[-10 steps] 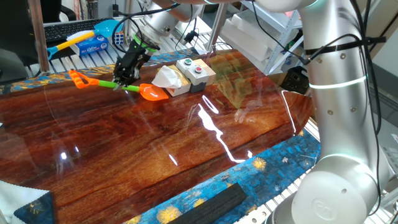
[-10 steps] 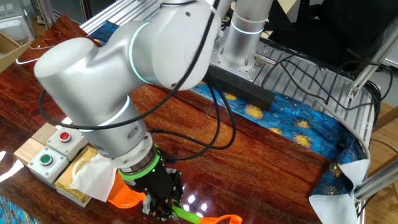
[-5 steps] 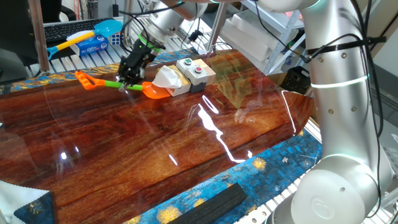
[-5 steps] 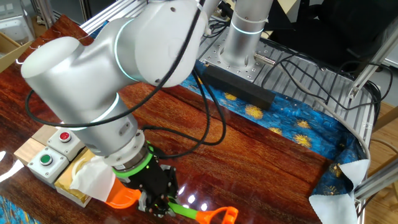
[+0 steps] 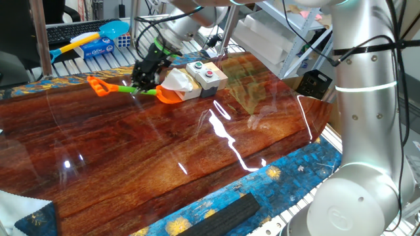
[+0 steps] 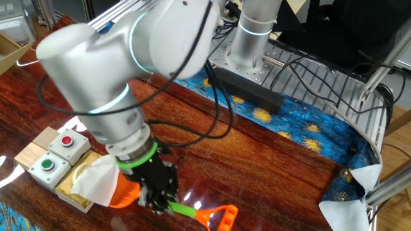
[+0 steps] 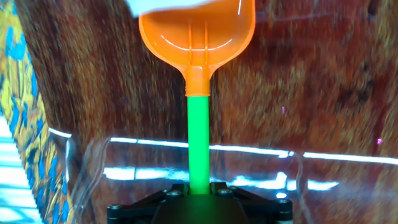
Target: Use a shovel to scoop up an object
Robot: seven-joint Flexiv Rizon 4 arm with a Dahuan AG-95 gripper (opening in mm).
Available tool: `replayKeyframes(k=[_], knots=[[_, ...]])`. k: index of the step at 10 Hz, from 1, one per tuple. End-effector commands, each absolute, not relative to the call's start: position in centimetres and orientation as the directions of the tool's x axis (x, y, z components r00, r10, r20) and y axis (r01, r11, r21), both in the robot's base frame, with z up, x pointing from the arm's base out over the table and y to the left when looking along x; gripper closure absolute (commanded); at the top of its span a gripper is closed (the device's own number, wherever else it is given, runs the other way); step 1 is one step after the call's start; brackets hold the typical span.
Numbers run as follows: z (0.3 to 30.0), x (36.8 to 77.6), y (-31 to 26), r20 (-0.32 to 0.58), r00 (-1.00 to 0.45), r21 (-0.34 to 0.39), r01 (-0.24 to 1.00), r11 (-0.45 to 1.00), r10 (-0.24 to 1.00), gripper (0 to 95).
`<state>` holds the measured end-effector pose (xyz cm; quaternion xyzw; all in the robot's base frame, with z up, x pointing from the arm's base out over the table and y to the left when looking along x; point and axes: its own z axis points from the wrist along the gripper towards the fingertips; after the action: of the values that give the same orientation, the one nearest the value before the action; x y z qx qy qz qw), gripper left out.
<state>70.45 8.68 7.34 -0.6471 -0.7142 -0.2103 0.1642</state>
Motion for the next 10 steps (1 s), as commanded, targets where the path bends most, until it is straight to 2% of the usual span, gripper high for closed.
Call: replayKeyframes(k=[1,6,10], knots=[[6.7,70.3,7.4,0.461,-0.157,0.124,0.986,0.111,0.874,95.0],[6.3,70.3,6.2,0.421,-0.214,0.165,0.974,0.158,0.881,95.0],[6.2,70.3,6.6,0.371,-0.216,0.16,0.973,0.167,0.903,95.0]])
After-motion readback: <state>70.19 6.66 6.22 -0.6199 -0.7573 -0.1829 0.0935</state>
